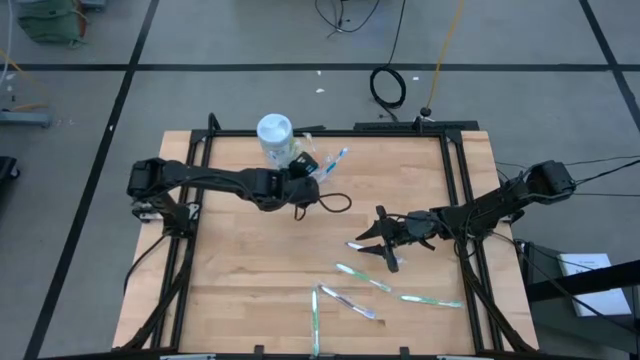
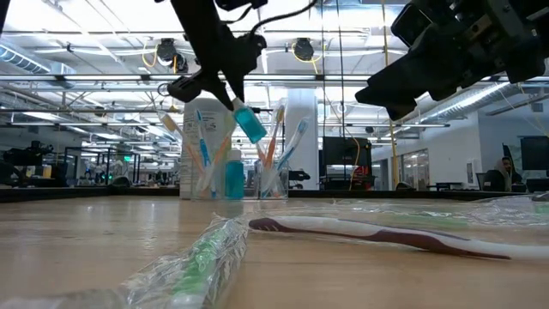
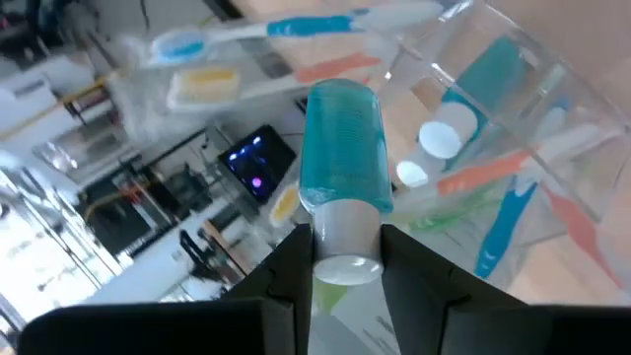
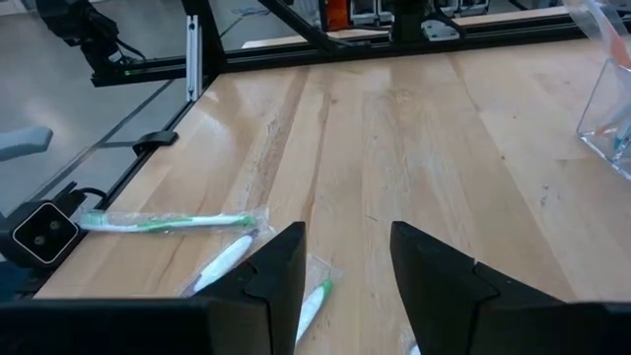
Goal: Pick & Place toothbrushing station
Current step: Put the mouthwash into the transparent organizer
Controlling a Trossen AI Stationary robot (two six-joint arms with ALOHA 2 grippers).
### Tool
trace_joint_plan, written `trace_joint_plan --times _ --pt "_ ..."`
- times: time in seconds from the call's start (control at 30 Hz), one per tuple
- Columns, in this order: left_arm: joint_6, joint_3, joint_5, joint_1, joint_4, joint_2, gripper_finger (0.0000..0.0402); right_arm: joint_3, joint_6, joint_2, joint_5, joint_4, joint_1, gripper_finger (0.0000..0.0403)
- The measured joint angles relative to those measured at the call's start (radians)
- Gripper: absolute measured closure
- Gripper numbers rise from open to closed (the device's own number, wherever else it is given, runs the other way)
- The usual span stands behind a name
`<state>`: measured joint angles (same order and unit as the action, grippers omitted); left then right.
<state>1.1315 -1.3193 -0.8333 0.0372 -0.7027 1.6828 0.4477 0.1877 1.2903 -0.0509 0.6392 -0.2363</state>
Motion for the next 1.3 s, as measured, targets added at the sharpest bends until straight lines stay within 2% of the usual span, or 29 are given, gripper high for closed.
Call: trace_joint_plan --times 0.3,0.73,0.93,1.17,1.3 --pt "0.296 0.000 -0.018 0.020 0.011 0.086 0.0309 0.000 -0.001 0.000 0.000 -0.005 0.000 0.0261" --pt "0.463 -0.001 -0.016 0.031 0.028 0.121 0.0309 0.000 -0.024 0.000 0.000 -0.014 0.000 0.0261" --pt "0.547 0.001 0.064 0.033 0.044 0.113 0.0309 0.000 -0.025 0.000 0.000 -0.018 0.000 0.0261" --pt "0.547 0.001 0.138 0.078 0.051 0.113 0.0308 0.000 -0.051 0.000 0.000 -0.025 0.000 0.0261" --pt "0.591 0.001 0.156 0.103 0.052 0.113 0.0288 0.000 -0.051 0.000 0.000 -0.024 0.000 0.0261"
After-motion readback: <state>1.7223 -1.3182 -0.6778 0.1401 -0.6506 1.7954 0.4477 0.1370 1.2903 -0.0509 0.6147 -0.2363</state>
